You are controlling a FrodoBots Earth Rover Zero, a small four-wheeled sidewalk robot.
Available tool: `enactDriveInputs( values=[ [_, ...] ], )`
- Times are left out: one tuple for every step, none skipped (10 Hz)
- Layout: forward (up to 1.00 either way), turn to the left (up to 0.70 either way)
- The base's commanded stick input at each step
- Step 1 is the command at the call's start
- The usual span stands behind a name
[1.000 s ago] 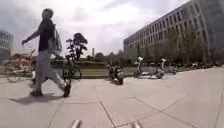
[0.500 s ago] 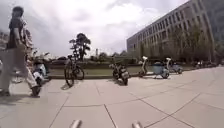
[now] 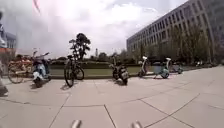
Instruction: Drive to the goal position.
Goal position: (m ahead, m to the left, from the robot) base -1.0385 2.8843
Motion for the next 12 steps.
enactDriveInputs(
  values=[
    [0.85, 0.34],
    [0.85, 0.34],
    [0.85, 0.34],
    [0.85, 0.34],
    [0.85, 0.34],
    [0.85, 0.34],
    [0.85, 0.34],
    [0.85, 0.34],
    [0.85, 0.32],
    [0.85, 0.29],
    [0.36, 0.02],
    [0.13, 0.0]
  ],
)
